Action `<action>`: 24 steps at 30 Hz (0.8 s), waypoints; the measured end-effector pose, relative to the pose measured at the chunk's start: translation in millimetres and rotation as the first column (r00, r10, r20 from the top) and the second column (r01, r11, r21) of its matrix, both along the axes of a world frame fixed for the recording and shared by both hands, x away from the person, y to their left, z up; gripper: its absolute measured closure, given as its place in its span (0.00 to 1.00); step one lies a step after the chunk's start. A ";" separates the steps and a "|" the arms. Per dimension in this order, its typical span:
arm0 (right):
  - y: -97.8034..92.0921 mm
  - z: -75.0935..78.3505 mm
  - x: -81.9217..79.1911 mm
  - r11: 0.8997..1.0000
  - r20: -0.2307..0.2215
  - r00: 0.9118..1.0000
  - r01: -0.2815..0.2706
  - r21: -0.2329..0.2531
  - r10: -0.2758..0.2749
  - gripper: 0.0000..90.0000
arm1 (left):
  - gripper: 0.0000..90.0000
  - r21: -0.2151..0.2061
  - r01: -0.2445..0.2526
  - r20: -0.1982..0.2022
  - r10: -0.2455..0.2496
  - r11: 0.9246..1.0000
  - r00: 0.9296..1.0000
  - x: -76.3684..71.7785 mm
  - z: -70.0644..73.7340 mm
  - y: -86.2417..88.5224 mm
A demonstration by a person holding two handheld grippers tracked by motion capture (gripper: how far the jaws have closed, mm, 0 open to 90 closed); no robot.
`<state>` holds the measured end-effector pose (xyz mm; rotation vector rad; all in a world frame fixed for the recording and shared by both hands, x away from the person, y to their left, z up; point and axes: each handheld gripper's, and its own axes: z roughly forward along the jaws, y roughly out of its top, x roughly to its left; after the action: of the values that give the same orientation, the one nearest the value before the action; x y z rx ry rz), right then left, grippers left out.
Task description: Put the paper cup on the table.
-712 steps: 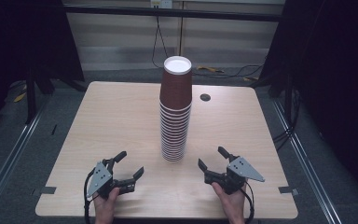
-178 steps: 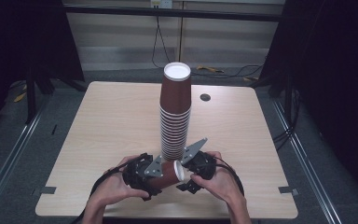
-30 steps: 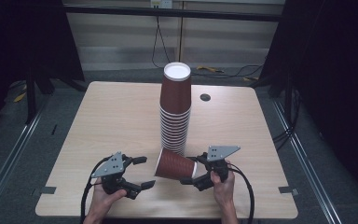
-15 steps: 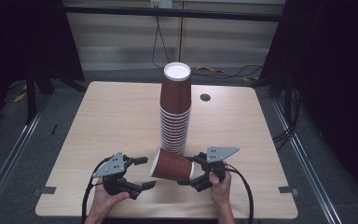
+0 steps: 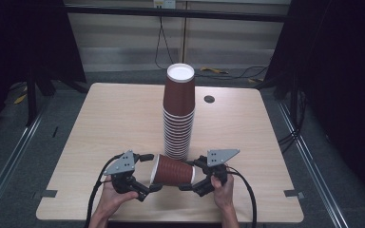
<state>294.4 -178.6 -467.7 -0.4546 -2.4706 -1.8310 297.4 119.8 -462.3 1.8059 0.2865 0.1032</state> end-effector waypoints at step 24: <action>5.3 -4.3 -0.2 0.999 0.003 0.999 -0.046 0.005 0.046 0.25 | 0.05 -0.060 0.075 -0.029 -0.076 0.995 0.997 4.4 1.0 -2.6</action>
<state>294.2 -173.4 -472.0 -0.3911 -2.4560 -1.8219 301.8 117.1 -461.2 1.7586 0.2410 0.0126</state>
